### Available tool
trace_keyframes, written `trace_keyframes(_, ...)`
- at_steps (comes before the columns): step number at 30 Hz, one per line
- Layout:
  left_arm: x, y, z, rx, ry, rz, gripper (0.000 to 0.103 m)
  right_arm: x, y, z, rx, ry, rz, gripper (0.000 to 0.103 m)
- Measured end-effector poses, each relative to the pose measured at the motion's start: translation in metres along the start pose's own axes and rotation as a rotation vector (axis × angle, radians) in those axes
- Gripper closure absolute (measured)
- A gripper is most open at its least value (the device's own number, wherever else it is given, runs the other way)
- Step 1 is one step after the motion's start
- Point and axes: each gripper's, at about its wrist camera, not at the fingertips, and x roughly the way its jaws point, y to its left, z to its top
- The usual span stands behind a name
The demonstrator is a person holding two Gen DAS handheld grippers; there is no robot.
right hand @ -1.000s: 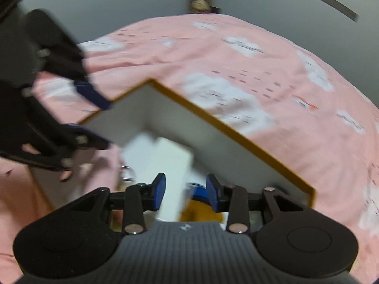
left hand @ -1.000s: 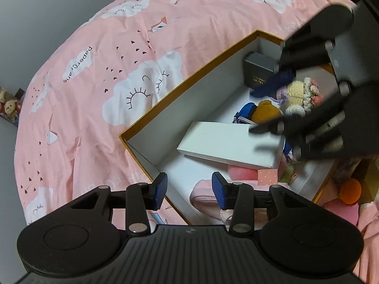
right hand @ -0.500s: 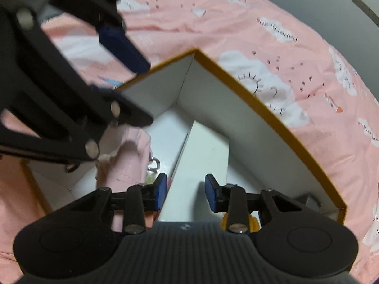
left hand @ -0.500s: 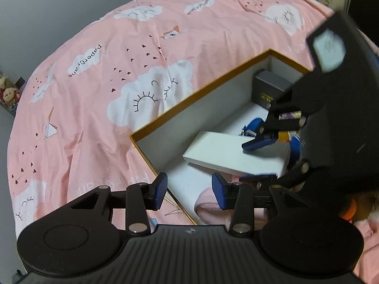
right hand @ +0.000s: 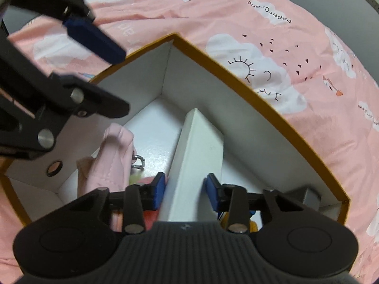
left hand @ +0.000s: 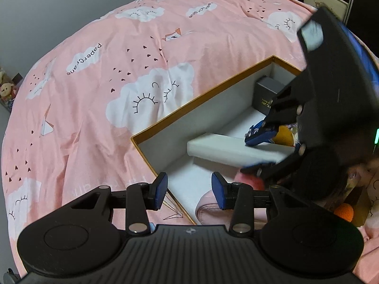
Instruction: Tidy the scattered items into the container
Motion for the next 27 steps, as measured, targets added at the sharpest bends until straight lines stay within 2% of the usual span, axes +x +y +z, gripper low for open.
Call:
trace_keyframes(5, 0.002, 0.000, 0.001, 0.001, -0.001, 0.001, 0.055, -0.014, -0.020, 0.005, 0.037, 0.010, 0.015, 0.077)
trace_keyframes(9, 0.003, 0.001, 0.002, -0.004, 0.005, 0.000, 0.055, -0.008, -0.023, 0.011, 0.039, 0.034, 0.030, 0.077)
trace_keyframes(16, 0.003, 0.004, 0.001, -0.014, 0.005, 0.003, 0.055, 0.010, -0.012, 0.023, -0.019, 0.060, -0.018, 0.073)
trace_keyframes(23, 0.003, 0.008, -0.002, -0.016, 0.009, 0.001, 0.055, 0.027, -0.014, 0.026, -0.002, 0.063, -0.019, 0.073)
trace_keyframes(27, 0.002, 0.010, -0.003, -0.019, 0.006, 0.003, 0.055, 0.013, -0.006, 0.023, -0.098, 0.036, -0.009, 0.073)
